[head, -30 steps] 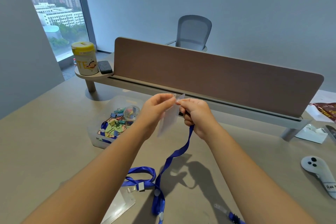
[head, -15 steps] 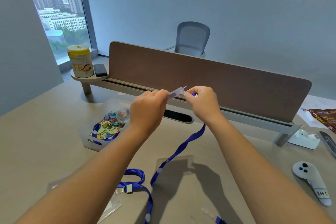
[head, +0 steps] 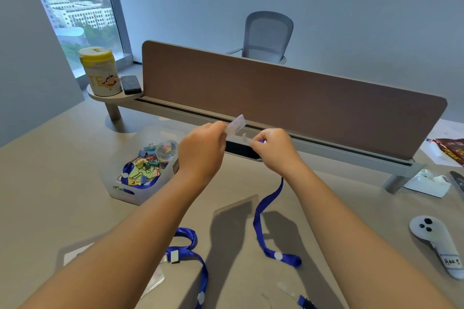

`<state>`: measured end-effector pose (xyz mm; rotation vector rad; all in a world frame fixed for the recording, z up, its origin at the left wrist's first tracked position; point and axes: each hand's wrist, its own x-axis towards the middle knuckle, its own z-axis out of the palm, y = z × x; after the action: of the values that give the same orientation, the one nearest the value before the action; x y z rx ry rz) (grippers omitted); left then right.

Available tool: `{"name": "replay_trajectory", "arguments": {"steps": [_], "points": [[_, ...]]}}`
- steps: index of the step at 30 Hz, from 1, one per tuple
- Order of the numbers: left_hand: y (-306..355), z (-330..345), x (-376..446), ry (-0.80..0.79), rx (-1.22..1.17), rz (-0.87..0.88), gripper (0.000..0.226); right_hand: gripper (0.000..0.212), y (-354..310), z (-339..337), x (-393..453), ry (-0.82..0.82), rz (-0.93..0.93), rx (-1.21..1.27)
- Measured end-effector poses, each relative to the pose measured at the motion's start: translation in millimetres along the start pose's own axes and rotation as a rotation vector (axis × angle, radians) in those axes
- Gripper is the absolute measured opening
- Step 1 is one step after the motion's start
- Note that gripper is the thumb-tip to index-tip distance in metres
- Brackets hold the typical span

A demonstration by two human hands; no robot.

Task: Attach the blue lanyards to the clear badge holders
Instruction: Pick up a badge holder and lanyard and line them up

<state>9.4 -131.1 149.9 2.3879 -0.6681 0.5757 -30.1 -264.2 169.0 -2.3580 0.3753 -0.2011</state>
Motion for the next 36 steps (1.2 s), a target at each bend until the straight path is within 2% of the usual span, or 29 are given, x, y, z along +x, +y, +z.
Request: {"name": "replay_trajectory", "arguments": {"steps": [3, 6, 11, 14, 18, 20, 22, 23, 27, 30, 33, 36], "points": [[-14.1, 13.5, -4.2, -0.069, -0.084, -0.147, 0.021, 0.012, 14.3, 5.2, 1.9, 0.107, -0.045, 0.054], [-29.1, 29.8, -18.4, -0.157, -0.125, -0.246, 0.021, 0.013, 32.9, 14.6, 1.3, 0.180, 0.003, 0.244], [-39.0, 52.4, -51.1, -0.310, -0.132, -0.329, 0.020, 0.007, 87.4, 42.2, -20.1, 0.078, 0.255, 0.325], [-37.6, 62.6, -65.1, -0.389, -0.115, -0.338, 0.021, 0.009, 119.2, 63.3, -40.5, -0.023, 0.362, 0.235], [-33.7, 76.5, -80.7, -0.473, -0.106, -0.338, 0.018, 0.019, 148.8, 87.8, -63.4, -0.178, 0.317, -0.112], [-32.3, 82.7, -87.3, -0.491, -0.091, -0.333, 0.017, 0.014, 159.5, 97.2, -75.1, -0.238, 0.318, -0.242], [-31.2, 86.8, -93.2, -0.504, -0.079, -0.322, 0.017, 0.036, 167.9, 104.0, -83.5, -0.272, 0.365, -0.338], [-30.9, 88.3, -95.8, -0.509, -0.075, -0.317, 0.017, 0.038, 171.7, 106.9, -86.2, -0.269, 0.368, -0.362], [-31.5, 86.0, -100.0, -0.506, -0.053, -0.320, 0.015, 0.015, 174.4, 110.5, -86.3, -0.238, 0.287, -0.493], [-35.5, 73.3, -96.2, -0.473, -0.064, -0.354, 0.017, 0.015, 167.0, 106.9, -79.3, -0.193, 0.208, -0.589], [-43.0, 52.2, -86.1, -0.414, -0.104, -0.401, 0.018, 0.018, 136.1, 97.3, -65.5, -0.117, 0.135, -0.588], [-56.5, 28.0, -71.5, -0.320, -0.160, -0.462, 0.021, 0.020, 95.1, 93.3, -46.0, -0.122, 0.036, -0.551]]}}
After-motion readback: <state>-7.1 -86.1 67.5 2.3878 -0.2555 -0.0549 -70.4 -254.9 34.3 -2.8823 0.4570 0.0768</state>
